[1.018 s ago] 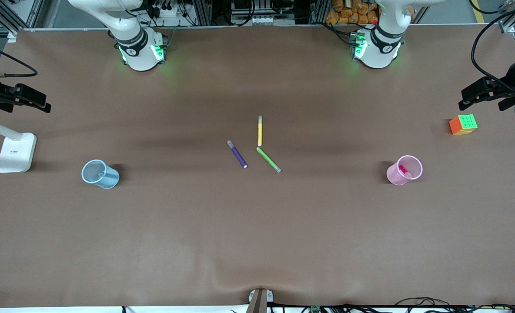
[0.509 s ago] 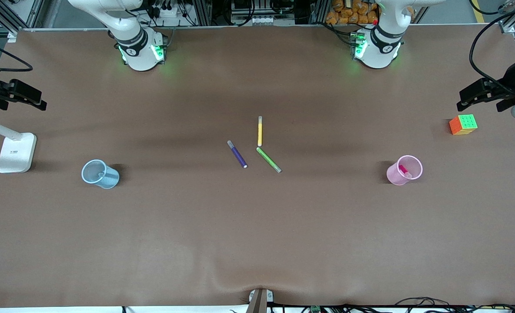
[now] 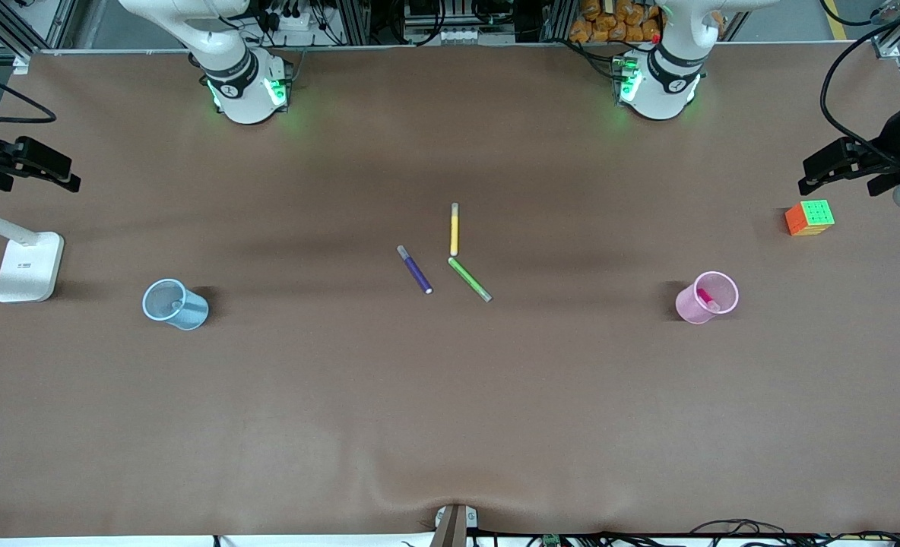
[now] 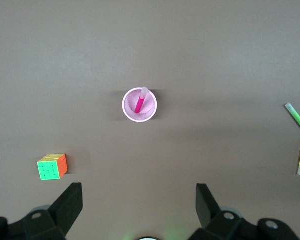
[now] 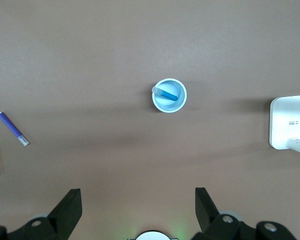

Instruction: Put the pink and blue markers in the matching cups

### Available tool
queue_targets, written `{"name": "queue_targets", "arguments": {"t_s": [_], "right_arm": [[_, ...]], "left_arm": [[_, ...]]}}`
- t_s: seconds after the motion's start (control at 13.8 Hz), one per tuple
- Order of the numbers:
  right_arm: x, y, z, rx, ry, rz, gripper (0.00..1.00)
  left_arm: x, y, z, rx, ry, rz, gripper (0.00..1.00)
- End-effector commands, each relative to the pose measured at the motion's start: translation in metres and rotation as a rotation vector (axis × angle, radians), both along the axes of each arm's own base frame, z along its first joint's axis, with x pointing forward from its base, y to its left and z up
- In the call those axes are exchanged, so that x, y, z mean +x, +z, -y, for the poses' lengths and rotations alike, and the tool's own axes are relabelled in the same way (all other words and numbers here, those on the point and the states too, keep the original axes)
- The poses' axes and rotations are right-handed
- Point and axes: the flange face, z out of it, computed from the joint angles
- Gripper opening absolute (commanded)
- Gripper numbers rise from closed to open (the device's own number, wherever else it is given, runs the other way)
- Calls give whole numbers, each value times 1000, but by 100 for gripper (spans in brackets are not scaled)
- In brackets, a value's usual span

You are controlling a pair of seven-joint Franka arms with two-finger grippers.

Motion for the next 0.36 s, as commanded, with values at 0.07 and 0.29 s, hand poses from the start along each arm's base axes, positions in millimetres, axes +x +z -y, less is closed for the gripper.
{"name": "queue_targets", "arguments": {"t_s": [0.07,0.29], "right_arm": [[-3,4,1,-14,0,7,100],[-3,3,1,-14,0,5,100]], "left_arm": [[2,2,-1,-13,-13,8,100],[2,1,-1,-13,-10,6,100]]}}
